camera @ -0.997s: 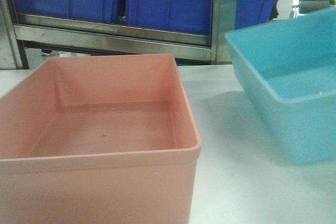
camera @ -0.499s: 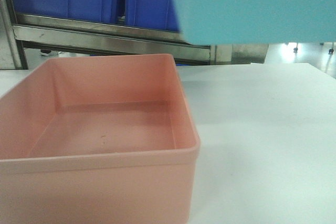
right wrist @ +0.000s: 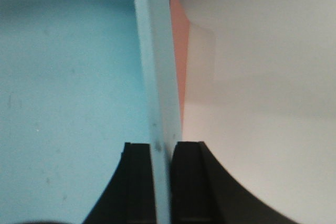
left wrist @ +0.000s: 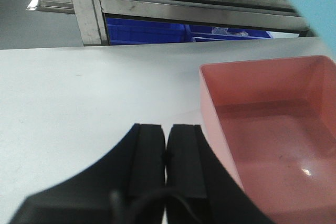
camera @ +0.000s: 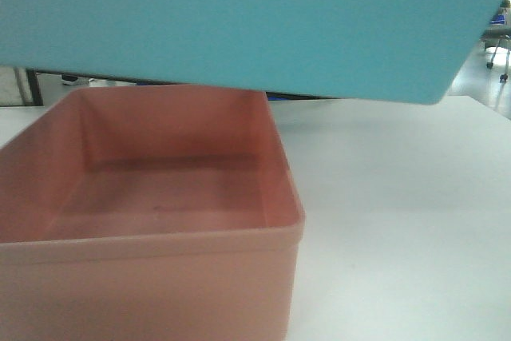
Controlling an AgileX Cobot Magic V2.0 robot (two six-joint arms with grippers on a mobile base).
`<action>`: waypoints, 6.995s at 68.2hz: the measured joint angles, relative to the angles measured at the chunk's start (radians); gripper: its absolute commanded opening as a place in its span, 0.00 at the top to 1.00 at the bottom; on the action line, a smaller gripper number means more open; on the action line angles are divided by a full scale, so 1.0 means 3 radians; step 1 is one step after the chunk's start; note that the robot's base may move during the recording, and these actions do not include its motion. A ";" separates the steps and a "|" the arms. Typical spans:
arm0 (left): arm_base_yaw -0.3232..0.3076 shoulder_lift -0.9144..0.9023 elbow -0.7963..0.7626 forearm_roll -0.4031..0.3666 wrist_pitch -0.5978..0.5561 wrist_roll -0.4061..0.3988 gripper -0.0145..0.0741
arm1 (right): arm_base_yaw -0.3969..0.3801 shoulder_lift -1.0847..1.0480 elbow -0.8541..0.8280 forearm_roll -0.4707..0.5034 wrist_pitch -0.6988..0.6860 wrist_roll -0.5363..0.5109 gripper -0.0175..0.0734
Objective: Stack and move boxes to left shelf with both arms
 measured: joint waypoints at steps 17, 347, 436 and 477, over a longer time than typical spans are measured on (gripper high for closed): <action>0.0000 0.0000 0.0000 0.0000 -0.0027 0.0000 0.85 | 0.0556 0.0274 0.0007 -0.0984 -0.0047 0.1155 0.75; 0.0001 0.4229 -0.1470 -0.1647 0.0216 -0.0029 0.84 | 0.0963 0.1769 -0.0191 -0.1512 -0.0326 0.0829 0.74; -0.0078 0.2513 -0.1360 -0.1368 0.0836 -0.0249 0.84 | 0.1671 0.0653 -0.0080 -0.2112 0.0002 0.1605 0.75; -0.0810 0.3217 -0.2064 -0.0402 0.1279 -0.0863 0.84 | 0.1640 0.0889 -0.0513 -0.2353 0.0572 0.1563 0.75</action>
